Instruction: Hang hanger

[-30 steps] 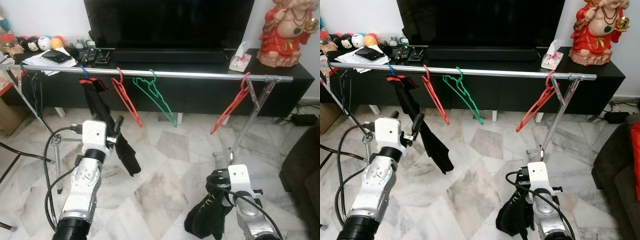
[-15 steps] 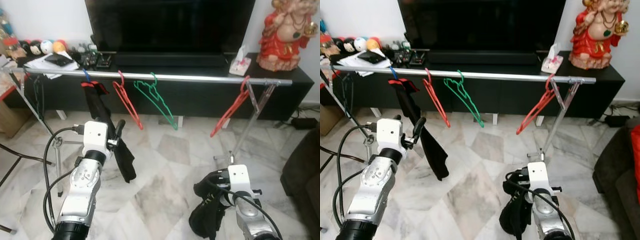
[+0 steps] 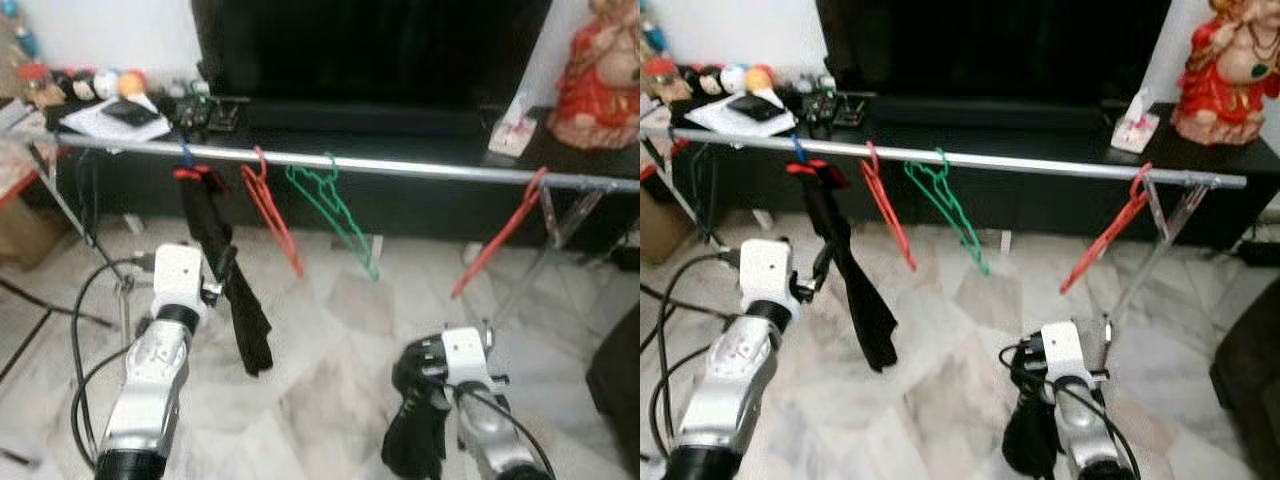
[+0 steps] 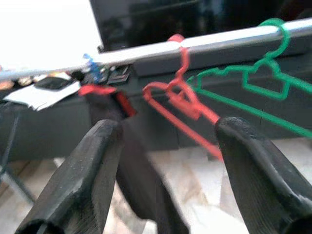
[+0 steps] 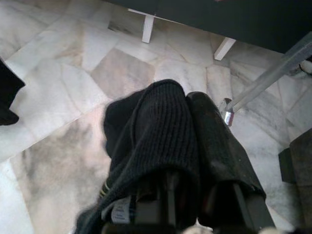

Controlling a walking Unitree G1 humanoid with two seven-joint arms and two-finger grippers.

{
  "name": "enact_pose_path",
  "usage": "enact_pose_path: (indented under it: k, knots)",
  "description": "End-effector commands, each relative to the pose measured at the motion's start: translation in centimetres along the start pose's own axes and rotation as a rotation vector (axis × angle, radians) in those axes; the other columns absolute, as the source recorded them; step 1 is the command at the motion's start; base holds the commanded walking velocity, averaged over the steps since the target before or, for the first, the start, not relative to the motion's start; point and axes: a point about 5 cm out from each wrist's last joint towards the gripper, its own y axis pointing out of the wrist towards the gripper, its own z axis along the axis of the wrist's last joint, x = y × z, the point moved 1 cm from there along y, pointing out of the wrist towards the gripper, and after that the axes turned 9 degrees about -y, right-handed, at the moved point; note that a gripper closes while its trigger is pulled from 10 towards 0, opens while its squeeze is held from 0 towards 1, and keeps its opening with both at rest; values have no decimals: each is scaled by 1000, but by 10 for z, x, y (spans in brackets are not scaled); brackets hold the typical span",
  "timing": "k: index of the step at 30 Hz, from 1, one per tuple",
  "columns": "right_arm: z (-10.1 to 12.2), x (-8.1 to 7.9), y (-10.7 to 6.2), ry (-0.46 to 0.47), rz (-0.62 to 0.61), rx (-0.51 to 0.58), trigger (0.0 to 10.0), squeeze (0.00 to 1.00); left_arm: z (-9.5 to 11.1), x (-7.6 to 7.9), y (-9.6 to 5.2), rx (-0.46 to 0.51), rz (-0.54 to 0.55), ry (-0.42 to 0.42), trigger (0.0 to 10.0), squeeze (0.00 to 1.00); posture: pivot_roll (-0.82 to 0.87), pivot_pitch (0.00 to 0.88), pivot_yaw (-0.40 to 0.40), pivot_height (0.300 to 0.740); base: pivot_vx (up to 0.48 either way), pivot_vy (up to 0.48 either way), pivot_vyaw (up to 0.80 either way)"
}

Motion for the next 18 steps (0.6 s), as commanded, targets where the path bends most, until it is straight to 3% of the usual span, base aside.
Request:
enact_pose_path:
  k: [1,15,18]
  knots:
    - [-4,7,0,-7,-21,-10,10000,0,3,8,2,6,-27,-22,10000,0,-64,0,15,740,337,0,0]
    - [-7,4,-1,-11,-13,-20,10000,0,-2,9,-2,-36,-48,-26,10000,0,-62,0,16,740,336,0,0]
    - [-7,4,-1,-11,-11,-21,10000,0,-7,10,-4,-83,-49,-58,10000,0,-62,0,16,740,331,0,0]
